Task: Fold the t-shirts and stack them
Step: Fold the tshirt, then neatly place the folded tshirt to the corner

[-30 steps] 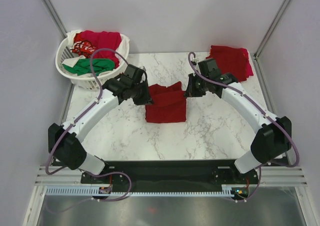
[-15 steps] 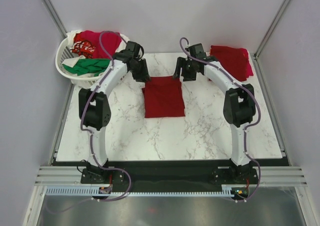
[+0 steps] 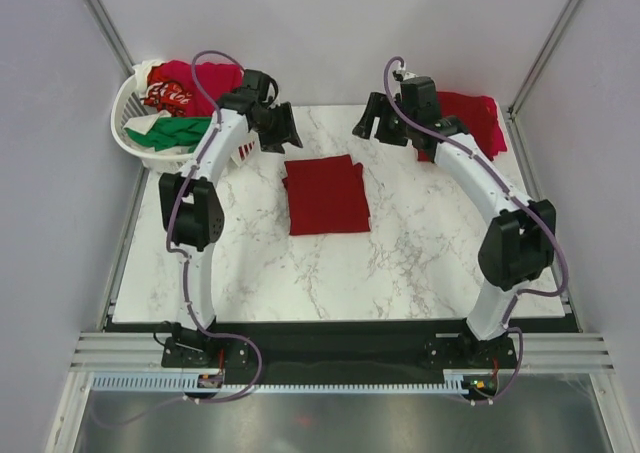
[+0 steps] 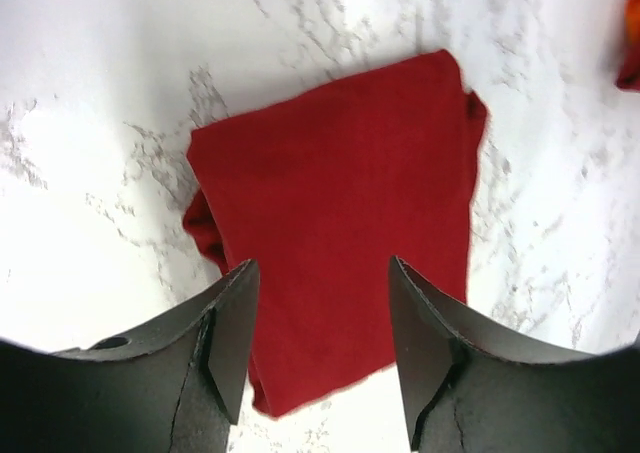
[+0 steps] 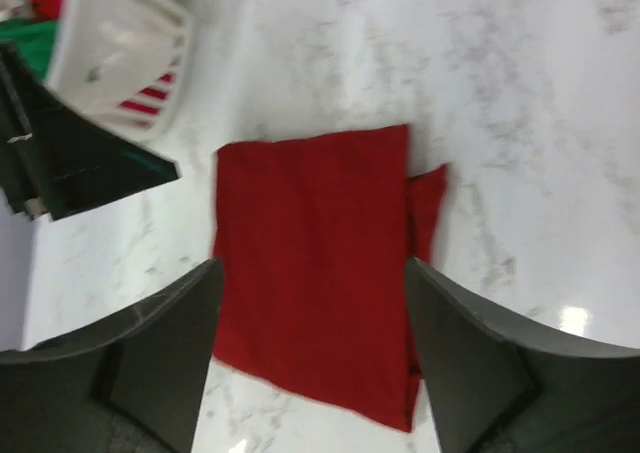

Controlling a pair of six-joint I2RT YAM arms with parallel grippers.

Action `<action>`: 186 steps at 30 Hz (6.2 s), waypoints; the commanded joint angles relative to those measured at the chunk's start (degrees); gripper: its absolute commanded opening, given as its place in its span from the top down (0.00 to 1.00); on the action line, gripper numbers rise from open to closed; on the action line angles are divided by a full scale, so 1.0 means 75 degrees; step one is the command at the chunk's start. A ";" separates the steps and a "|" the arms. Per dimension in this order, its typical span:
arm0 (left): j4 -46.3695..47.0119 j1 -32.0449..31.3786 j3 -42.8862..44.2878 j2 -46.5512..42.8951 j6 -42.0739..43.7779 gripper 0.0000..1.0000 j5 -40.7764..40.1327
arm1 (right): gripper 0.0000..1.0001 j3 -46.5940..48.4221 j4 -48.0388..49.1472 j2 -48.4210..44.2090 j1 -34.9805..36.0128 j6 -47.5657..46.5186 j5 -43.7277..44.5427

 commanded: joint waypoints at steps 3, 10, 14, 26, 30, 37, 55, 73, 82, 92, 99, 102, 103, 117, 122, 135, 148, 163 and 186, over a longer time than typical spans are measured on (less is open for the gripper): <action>0.0291 -0.0444 -0.1337 -0.2046 0.0395 0.43 -0.0163 | 0.35 -0.1536 0.1880 -0.0311 0.0374 0.0188 -0.2062; 0.1765 -0.0972 -0.4592 -0.2728 0.0079 0.57 -0.0187 | 0.82 -0.2825 0.2747 0.0134 0.0398 0.0235 -0.2813; 0.2611 -0.0984 -0.5873 -0.2636 -0.0121 0.57 0.0012 | 0.87 -0.3048 0.2701 0.0533 0.0247 0.0001 -0.2743; 0.3128 -0.0984 -0.6754 -0.2001 -0.0250 0.60 -0.0492 | 0.91 -0.3003 0.0850 0.0031 0.0070 -0.0562 0.0023; 0.3035 -0.1031 -0.6649 -0.2785 -0.0215 0.54 -0.0281 | 0.43 -0.2780 0.0814 -0.0321 0.0070 -0.0796 -0.0386; 0.2219 -0.1031 -0.5689 -0.4495 0.0157 0.32 0.0057 | 0.02 -0.2182 0.1012 0.0123 -0.0081 -0.1031 -0.1347; 0.0293 -0.1031 -0.8663 -1.0403 0.0547 0.32 -0.1394 | 0.02 -0.1700 0.3192 0.2701 -0.0738 0.0234 -0.3645; 0.1299 -0.1031 -1.0081 -1.4408 0.0312 0.18 -0.3478 | 0.12 -0.2041 0.3544 0.3428 -0.0340 0.0305 -0.3962; 0.2273 -0.1031 -1.1043 -1.6850 0.0371 0.02 -0.4065 | 0.42 -0.2158 0.3603 0.3721 -0.0234 0.0258 -0.3962; 0.2109 -0.1008 -1.0903 -1.5901 0.0429 0.08 -0.3702 | 1.00 -0.2018 0.3838 0.3535 -0.0234 0.0364 -0.4419; 0.1898 -0.0973 -1.0844 -1.5550 0.0371 0.10 -0.3609 | 1.00 -0.0953 0.2211 0.2878 -0.0305 -0.0514 -0.3845; 0.1828 -0.0973 -1.0797 -1.5432 0.0324 0.10 -0.3609 | 1.00 -0.0075 0.1250 0.2866 -0.0445 -0.0959 -0.3319; 0.1828 -0.0973 -1.0809 -1.5420 0.0324 0.10 -0.3609 | 1.00 0.0427 0.0992 0.2935 -0.0550 -0.1204 -0.3189; 0.1746 -0.0937 -1.0786 -1.4905 0.0383 0.13 -0.3550 | 1.00 0.4940 -0.1506 0.3990 -0.2049 -0.2004 -0.2648; 0.1734 -0.0867 -1.0785 -1.4752 0.0394 0.14 -0.3515 | 1.00 0.5669 -0.1553 0.4131 -0.2449 -0.1840 -0.2825; 0.1734 -0.0844 -1.0809 -1.4729 0.0383 0.14 -0.3492 | 1.00 0.6724 -0.0406 0.3968 -0.3409 -0.0844 -0.3269; 0.1746 -0.0844 -1.0809 -1.4495 0.0383 0.14 -0.3445 | 1.00 0.6034 0.0450 0.4787 -0.5238 -0.0081 -0.3647; 0.1746 -0.0844 -1.0809 -1.4412 0.0371 0.13 -0.3445 | 0.26 0.4838 0.1095 0.6499 -0.5344 0.0000 -0.3493; 0.1757 -0.0832 -1.0821 -1.4740 0.0383 0.13 -0.3339 | 0.02 0.2625 -0.0758 0.1953 -0.5239 -0.0808 0.0985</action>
